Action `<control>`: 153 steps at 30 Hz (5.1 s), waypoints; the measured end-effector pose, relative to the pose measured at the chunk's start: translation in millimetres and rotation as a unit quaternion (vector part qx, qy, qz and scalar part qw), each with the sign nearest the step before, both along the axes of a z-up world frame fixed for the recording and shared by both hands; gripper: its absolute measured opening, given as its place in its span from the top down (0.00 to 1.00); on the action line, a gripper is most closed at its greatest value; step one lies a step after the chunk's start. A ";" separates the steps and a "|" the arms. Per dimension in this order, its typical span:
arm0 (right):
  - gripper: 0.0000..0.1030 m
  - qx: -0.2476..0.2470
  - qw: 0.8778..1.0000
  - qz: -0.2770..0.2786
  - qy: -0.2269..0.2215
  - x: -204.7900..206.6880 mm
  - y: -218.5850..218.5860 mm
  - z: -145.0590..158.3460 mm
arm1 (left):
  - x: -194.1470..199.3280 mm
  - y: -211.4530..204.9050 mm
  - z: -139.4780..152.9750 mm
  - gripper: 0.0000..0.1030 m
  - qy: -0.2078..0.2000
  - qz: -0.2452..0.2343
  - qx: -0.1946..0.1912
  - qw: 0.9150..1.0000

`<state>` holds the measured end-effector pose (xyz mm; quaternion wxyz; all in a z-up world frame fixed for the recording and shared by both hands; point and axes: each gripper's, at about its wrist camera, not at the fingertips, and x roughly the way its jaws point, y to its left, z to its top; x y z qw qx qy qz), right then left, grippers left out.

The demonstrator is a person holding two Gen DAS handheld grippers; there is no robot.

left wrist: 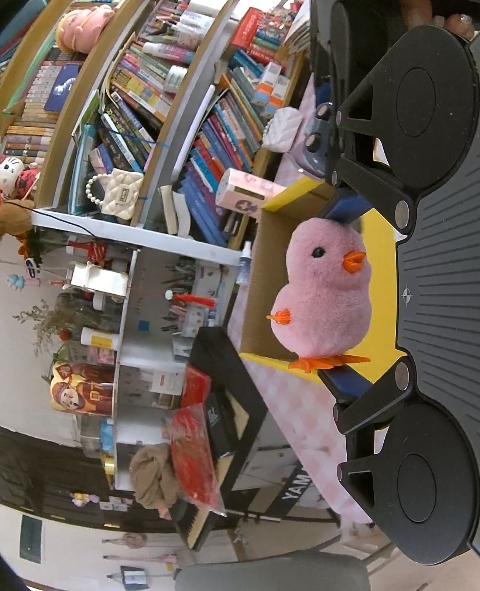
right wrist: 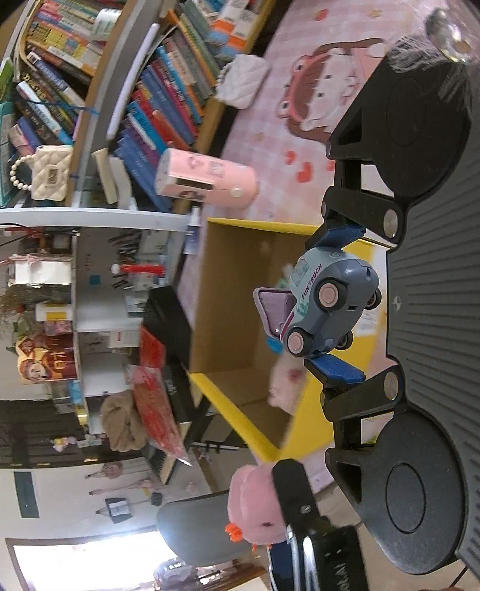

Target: Organize objects

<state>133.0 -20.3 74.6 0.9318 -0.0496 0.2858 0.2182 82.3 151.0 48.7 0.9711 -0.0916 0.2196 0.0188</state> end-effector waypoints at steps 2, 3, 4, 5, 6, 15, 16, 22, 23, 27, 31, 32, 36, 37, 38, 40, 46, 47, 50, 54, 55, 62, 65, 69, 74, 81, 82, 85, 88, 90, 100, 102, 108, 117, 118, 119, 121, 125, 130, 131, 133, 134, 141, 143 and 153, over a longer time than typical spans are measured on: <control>0.44 0.002 1.000 0.004 -0.007 14.4 -1.5 3.0 | 11.9 -4.5 -1.0 0.22 0.002 0.005 0.005 1.000; 0.44 0.002 1.000 0.006 -0.010 20.8 -2.4 4.1 | 17.0 -6.1 -1.8 0.22 0.004 0.006 0.008 1.000; 0.44 0.003 1.000 0.008 -0.012 28.5 -3.0 5.0 | 22.2 -8.3 -3.3 0.22 0.006 0.008 0.011 1.000; 0.44 0.004 1.000 0.009 -0.014 36.2 -3.5 5.4 | 27.8 -10.5 -4.6 0.22 0.009 0.010 0.015 1.000; 0.44 0.004 1.000 0.011 -0.015 42.5 -3.6 5.8 | 32.5 -12.4 -5.8 0.22 0.012 0.011 0.018 1.000; 0.44 0.007 1.000 0.029 -0.007 90.1 -3.3 -3.5 | 69.8 -26.6 -24.9 0.22 0.055 0.028 0.058 0.996; 0.44 0.007 0.999 0.032 -0.005 93.6 -2.4 -5.2 | 72.8 -28.0 -27.6 0.22 0.060 0.029 0.063 0.996; 0.44 0.001 0.999 0.053 0.007 112.9 5.7 -16.6 | 88.8 -35.9 -40.1 0.22 0.082 0.033 0.087 0.992; 0.44 -0.001 0.998 0.057 0.009 115.5 7.3 -18.5 | 90.7 -37.5 -41.4 0.22 0.083 0.033 0.093 0.992; 0.44 -0.011 0.997 0.073 0.017 124.3 15.0 -26.7 | 97.7 -43.0 -44.4 0.22 0.082 0.033 0.120 0.989; 0.44 -0.020 0.996 0.083 0.025 130.9 20.8 -35.3 | 105.8 -47.3 -46.9 0.22 0.085 0.031 0.135 0.987; 0.44 -0.023 0.996 0.085 0.027 132.7 22.0 -37.4 | 107.6 -48.6 -47.5 0.22 0.085 0.030 0.139 0.986; 0.44 -0.033 0.994 0.093 0.037 139.4 24.6 -44.8 | 113.8 -52.1 -50.6 0.22 0.087 0.025 0.155 0.984; 0.44 -0.035 0.994 0.095 0.039 140.8 25.3 -46.5 | 114.8 -52.6 -51.0 0.21 0.087 0.024 0.157 0.983; 0.44 -0.036 0.994 0.096 0.042 141.9 25.7 -47.9 | 116.3 -53.2 -51.6 0.21 0.088 0.022 0.160 0.983; 0.44 -0.039 0.993 0.100 0.043 143.4 26.5 -50.6 | 117.7 -53.8 -53.4 0.20 0.091 0.016 0.165 0.982; 0.44 -0.051 0.991 0.109 0.050 147.8 33.3 -54.4 | 117.9 -56.3 -55.4 0.19 0.087 0.001 0.181 0.980; 0.44 -0.054 0.991 0.111 0.052 148.5 34.5 -54.7 | 117.1 -55.8 -54.9 0.18 0.086 -0.001 0.178 0.980; 0.44 -0.067 0.989 0.118 0.056 149.1 38.3 -55.2 | 112.6 -54.4 -52.9 0.14 0.081 -0.002 0.175 0.981; 0.44 -0.071 0.986 0.133 0.065 150.2 41.2 -56.1 | 109.3 -50.9 -51.3 0.14 0.087 0.001 0.157 0.984; 0.44 -0.071 0.986 0.137 0.068 150.4 41.8 -56.3 | 107.9 -50.0 -51.1 0.14 0.086 0.000 0.152 0.985; 0.44 -0.088 0.984 0.140 0.069 148.8 45.8 -57.4 | 99.3 -50.1 -51.0 0.08 0.078 -0.003 0.163 0.984; 0.44 -0.102 0.982 0.145 0.071 148.6 49.1 -58.7 | 96.6 -51.1 -51.5 0.08 0.077 -0.006 0.163 0.984; 0.45 -0.115 0.980 0.144 0.072 149.0 52.5 -59.6 | 91.2 -50.6 -49.6 0.07 0.072 -0.008 0.162 0.984; 0.39 -0.092 0.985 0.126 0.075 146.0 46.5 -55.7 | 80.3 -46.6 -42.9 0.07 0.057 -0.004 0.152 0.987; 0.34 -0.064 0.992 0.102 0.038 112.2 36.4 -33.2 | 57.3 -39.6 -29.5 0.05 0.035 -0.003 0.127 0.991; 0.32 -0.060 0.993 0.097 0.031 105.5 34.7 -29.5 | 53.8 -39.0 -27.6 0.05 0.031 -0.005 0.124 0.992; 0.30 -0.049 0.996 0.080 0.010 85.1 28.7 -18.1 | 43.4 -37.7 -22.1 0.04 0.024 -0.007 0.120 0.993; 0.27 -0.037 0.998 0.058 -0.008 66.6 20.4 -7.4 | 32.1 -36.6 -18.5 0.04 0.024 -0.010 0.114 0.993; 0.25 -0.027 0.999 0.038 -0.020 53.4 13.8 -1.1 | 23.6 -35.1 -16.3 0.04 0.024 -0.014 0.109 0.994; 0.20 -0.007 0.997 -0.065 -0.047 -11.6 -16.2 6.2 | -20.0 -33.1 -13.6 0.03 0.023 -0.025 0.105 0.994; 0.18 -0.010 0.995 -0.084 -0.049 -25.7 -21.4 3.2 | -27.8 -33.2 -14.4 0.03 0.027 -0.027 0.101 0.994; 0.13 -0.018 0.989 -0.138 -0.051 -67.6 -34.7 -7.4 | -51.2 -39.8 -20.0 0.02 0.038 -0.032 0.098 0.994; 0.05 -0.029 0.978 -0.202 -0.036 -121.5 -50.9 -31.0 | -77.2 -51.2 -30.7 0.01 0.057 -0.047 0.095 0.993; 0.04 -0.032 0.977 -0.210 -0.034 -126.7 -52.8 -33.9 | -79.0 -53.2 -31.8 0.01 0.060 -0.051 0.095 0.992; 0.03 -0.036 0.975 -0.216 -0.032 -131.4 -54.4 -36.6 | -80.5 -55.2 -32.4 0.01 0.062 -0.054 0.096 0.992; 0.02 -0.046 0.972 -0.227 -0.029 -140.5 -57.5 -42.2 | -83.0 -59.8 -34.3 0.01 0.065 -0.064 0.095 0.991; 0.00 -0.057 0.967 -0.247 -0.017 -155.9 -64.4 -49.6 | -83.4 -69.6 -35.9 0.01 0.073 -0.084 0.094 0.989; 0.00 -0.068 0.960 -0.270 -0.002 -167.1 -75.9 -53.5 | -85.1 -87.0 -38.5 0.01 0.079 -0.108 0.100 0.986; 0.00 -0.069 0.959 -0.275 0.001 -169.0 -78.9 -54.2 | -85.3 -90.6 -39.0 0.01 0.079 -0.113 0.100 0.985; 0.00 -0.069 0.955 -0.287 0.010 -172.1 -85.7 -55.8 | -85.5 -97.2 -40.2 0.01 0.081 -0.122 0.101 0.984; 0.00 -0.069 0.953 -0.294 0.014 -174.2 -89.1 -56.8 | -85.2 -100.8 -40.7 0.01 0.082 -0.126 0.101 0.983; 0.00 -0.067 0.942 -0.328 0.029 -183.6 -111.1 -59.7 | -82.9 -121.9 -43.7 0.01 0.089 -0.154 0.103 0.979; 0.00 -0.065 0.940 -0.334 0.033 -183.7 -116.1 -59.9 | -82.2 -127.4 -44.0 0.01 0.089 -0.159 0.107 0.977; 0.00 -0.054 0.937 -0.343 0.042 -177.9 -132.9 -60.8 | -73.6 -141.8 -45.7 0.01 0.108 -0.129 0.115 0.979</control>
